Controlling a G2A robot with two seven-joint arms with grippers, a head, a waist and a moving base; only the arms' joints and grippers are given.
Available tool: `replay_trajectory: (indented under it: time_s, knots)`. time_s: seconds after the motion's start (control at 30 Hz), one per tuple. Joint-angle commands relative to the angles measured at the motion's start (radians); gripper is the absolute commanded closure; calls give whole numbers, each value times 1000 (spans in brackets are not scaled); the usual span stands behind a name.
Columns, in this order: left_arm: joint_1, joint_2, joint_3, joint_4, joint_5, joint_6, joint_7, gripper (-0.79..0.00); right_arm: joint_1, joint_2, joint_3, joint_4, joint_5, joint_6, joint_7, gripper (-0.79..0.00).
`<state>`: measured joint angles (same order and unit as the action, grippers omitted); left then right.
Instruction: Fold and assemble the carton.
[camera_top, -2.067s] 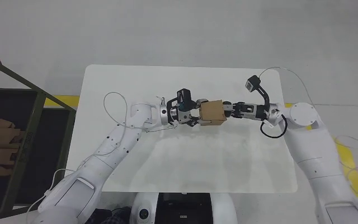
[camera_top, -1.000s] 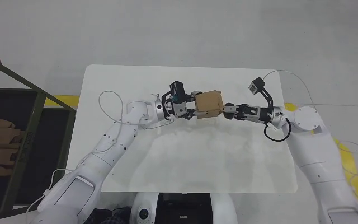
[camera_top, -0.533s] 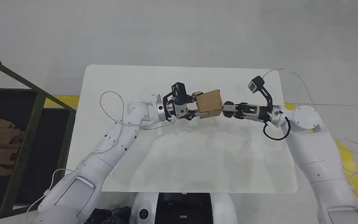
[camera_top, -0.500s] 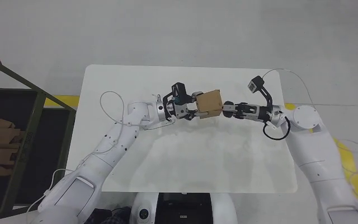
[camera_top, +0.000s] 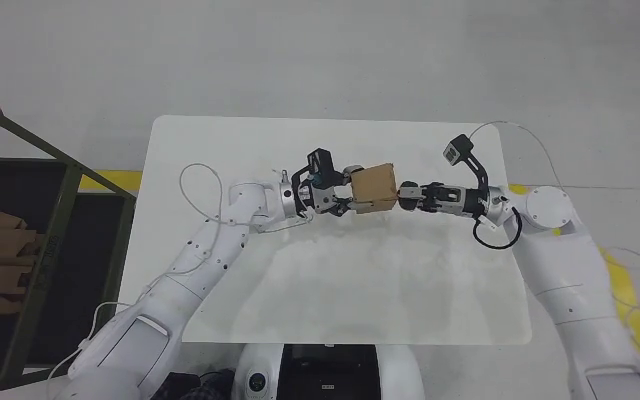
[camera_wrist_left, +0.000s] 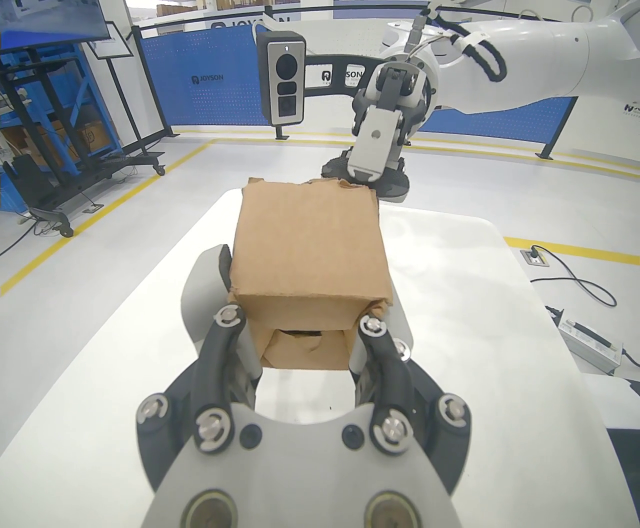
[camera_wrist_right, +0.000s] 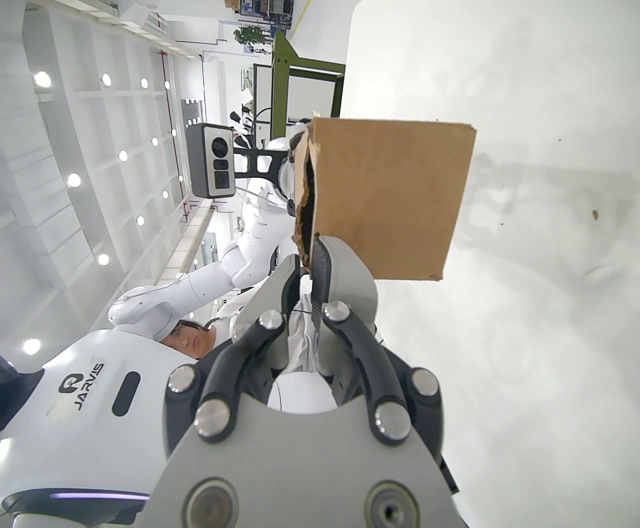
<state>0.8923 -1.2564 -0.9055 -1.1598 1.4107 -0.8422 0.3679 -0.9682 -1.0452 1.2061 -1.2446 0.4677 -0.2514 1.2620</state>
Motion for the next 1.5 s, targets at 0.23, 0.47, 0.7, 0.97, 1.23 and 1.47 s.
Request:
replay_trajectory:
  time_s: [0.23,0.47,0.7,0.97,1.23,1.47]
  knots:
    - [0,0,2,-3,2,-8,4,-388,32,-5,-8,39,23,3,-15,-43]
    - [0,0,5,-8,4,-13,4,-388,62,-16,-44,82,26,2,-12,0]
    - [2,-2,8,-9,-2,-13,3,-388,73,-21,-65,87,26,-10,2,-6]
    - [-2,-4,9,16,-8,-4,1,-388,67,-15,-33,110,42,-25,-11,-28]
    - [-6,-11,28,90,32,66,13,-409,21,3,26,88,35,-37,-18,-68]
    - [-16,-24,73,149,125,165,23,-437,-13,5,16,49,10,-34,-19,-99]
